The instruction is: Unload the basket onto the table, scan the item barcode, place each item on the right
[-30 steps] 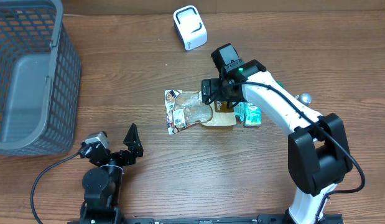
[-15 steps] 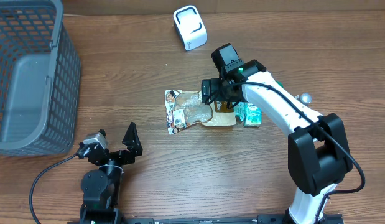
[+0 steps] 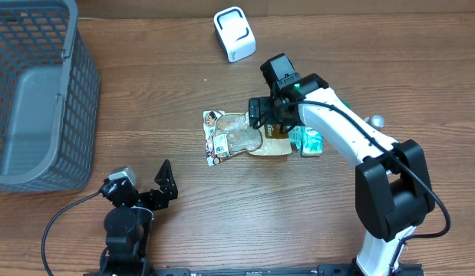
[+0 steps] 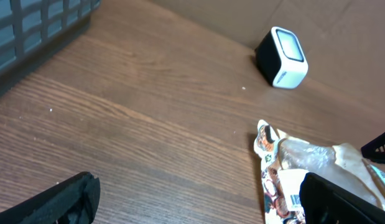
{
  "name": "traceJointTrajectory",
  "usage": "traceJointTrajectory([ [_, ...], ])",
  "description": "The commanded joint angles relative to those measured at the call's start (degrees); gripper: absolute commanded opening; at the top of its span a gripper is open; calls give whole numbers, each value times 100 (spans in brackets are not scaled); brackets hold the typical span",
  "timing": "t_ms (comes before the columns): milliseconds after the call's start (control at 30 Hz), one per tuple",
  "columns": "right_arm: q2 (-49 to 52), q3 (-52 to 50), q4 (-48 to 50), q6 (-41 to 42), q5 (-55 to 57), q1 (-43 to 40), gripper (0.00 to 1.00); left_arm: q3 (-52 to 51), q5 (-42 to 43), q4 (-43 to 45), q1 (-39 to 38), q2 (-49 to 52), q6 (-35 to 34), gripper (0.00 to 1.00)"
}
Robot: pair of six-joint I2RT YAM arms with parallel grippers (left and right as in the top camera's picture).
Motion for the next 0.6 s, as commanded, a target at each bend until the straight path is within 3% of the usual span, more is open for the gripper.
traceJointTrajectory([
  [0, -28, -9, 24, 7, 35, 4, 100, -24, -15, 7, 2, -214, 46, 100],
  [567, -28, -9, 24, 7, 35, 4, 100, -24, -15, 13, 98, -1172, 46, 100],
])
